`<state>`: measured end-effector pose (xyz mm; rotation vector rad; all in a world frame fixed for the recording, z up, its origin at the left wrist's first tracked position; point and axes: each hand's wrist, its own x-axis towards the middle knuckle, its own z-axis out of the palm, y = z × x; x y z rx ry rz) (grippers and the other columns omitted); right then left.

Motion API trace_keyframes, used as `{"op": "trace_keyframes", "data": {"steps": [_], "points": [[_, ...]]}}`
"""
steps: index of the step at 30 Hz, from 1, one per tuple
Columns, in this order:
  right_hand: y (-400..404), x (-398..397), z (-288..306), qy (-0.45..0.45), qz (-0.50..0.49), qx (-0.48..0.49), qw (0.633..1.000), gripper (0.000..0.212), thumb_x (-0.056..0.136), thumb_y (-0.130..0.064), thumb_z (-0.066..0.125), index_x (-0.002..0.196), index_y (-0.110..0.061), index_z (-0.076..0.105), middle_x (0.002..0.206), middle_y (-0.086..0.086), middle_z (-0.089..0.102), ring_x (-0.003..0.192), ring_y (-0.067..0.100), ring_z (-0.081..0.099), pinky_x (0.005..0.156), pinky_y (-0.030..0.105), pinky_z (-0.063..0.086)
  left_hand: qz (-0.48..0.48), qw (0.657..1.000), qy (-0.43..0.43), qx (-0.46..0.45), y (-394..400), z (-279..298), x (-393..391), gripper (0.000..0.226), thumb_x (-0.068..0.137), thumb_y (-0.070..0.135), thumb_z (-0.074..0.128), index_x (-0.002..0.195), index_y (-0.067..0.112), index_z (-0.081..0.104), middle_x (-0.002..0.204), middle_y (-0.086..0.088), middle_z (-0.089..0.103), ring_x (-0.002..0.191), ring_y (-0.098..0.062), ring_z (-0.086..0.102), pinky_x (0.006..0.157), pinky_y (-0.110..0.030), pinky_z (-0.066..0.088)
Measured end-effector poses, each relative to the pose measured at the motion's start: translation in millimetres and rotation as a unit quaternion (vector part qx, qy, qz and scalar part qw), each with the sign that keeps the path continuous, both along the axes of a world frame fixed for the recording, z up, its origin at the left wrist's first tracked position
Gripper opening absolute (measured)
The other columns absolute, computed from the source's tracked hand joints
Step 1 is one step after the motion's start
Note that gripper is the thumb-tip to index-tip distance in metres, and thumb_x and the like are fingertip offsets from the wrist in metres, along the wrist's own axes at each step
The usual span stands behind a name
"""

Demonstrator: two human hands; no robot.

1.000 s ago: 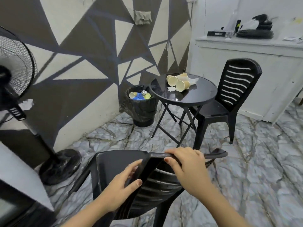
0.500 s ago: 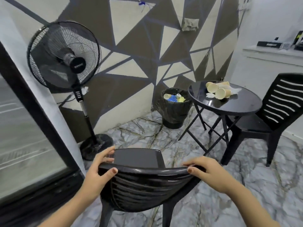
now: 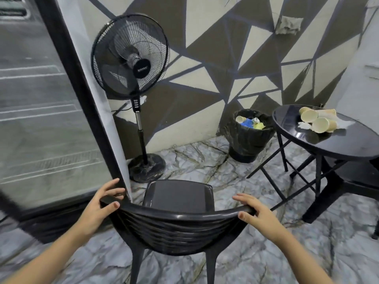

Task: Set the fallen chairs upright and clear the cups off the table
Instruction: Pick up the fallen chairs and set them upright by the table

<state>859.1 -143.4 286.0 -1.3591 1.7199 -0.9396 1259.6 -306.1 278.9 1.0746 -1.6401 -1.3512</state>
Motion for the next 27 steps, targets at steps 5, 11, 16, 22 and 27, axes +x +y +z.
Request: {"op": "trace_keyframes", "data": {"steps": [5, 11, 16, 22, 27], "points": [[-12, 20, -17, -0.146, -0.045, -0.039, 0.988, 0.077, 0.067, -0.036, 0.076, 0.133, -0.044, 0.038, 0.132, -0.017, 0.05, 0.119, 0.003, 0.051, 0.098, 0.035, 0.044, -0.019, 0.997, 0.001, 0.07, -11, -3, 28, 0.082, 0.042, 0.063, 0.083, 0.116, 0.036, 0.058, 0.117, -0.007, 0.067, 0.116, -0.025, 0.057, 0.098, -0.04, 0.04], [-25, 36, -31, -0.212, -0.052, -0.038, 0.975, 0.068, 0.054, -0.032, 0.087, 0.117, -0.03, 0.062, 0.089, -0.005, 0.071, 0.087, 0.011, 0.067, 0.073, 0.022, 0.053, -0.012, 0.992, 0.045, 0.119, -23, -15, 48, 0.074, 0.047, 0.046, 0.087, 0.111, 0.02, 0.059, 0.115, -0.014, 0.066, 0.102, -0.016, 0.064, 0.08, -0.027, 0.055], [-28, 41, -33, -0.228, -0.083, -0.062, 0.968, 0.044, 0.044, -0.02, 0.091, 0.086, -0.02, 0.076, 0.072, -0.005, 0.071, 0.071, 0.007, 0.066, 0.063, 0.017, 0.051, -0.049, 0.988, 0.054, 0.135, -39, -24, 58, 0.098, 0.027, 0.047, 0.092, 0.113, 0.012, 0.06, 0.105, -0.007, 0.074, 0.1, -0.014, 0.067, 0.076, -0.019, 0.056], [-6, 39, -35, -0.229, -0.15, -0.106, 0.956, 0.028, 0.04, -0.01, 0.084, 0.067, -0.011, 0.074, 0.064, -0.002, 0.07, 0.061, 0.007, 0.064, 0.057, 0.015, 0.049, -0.073, 0.984, 0.094, 0.133, -57, -29, 29, 0.047, 0.045, 0.029, 0.089, 0.086, 0.014, 0.07, 0.094, -0.015, 0.069, 0.083, -0.016, 0.068, 0.068, -0.017, 0.055], [35, 1, -44, -0.225, -0.25, -0.126, 0.933, 0.025, 0.041, -0.004, 0.077, 0.066, -0.009, 0.074, 0.061, 0.0, 0.069, 0.058, 0.008, 0.061, 0.053, 0.015, 0.049, -0.151, 0.975, 0.076, 0.146, -60, -23, -42, 0.048, 0.033, 0.025, 0.092, 0.07, 0.01, 0.065, 0.081, -0.013, 0.063, 0.078, -0.018, 0.064, 0.064, -0.017, 0.05]]}}
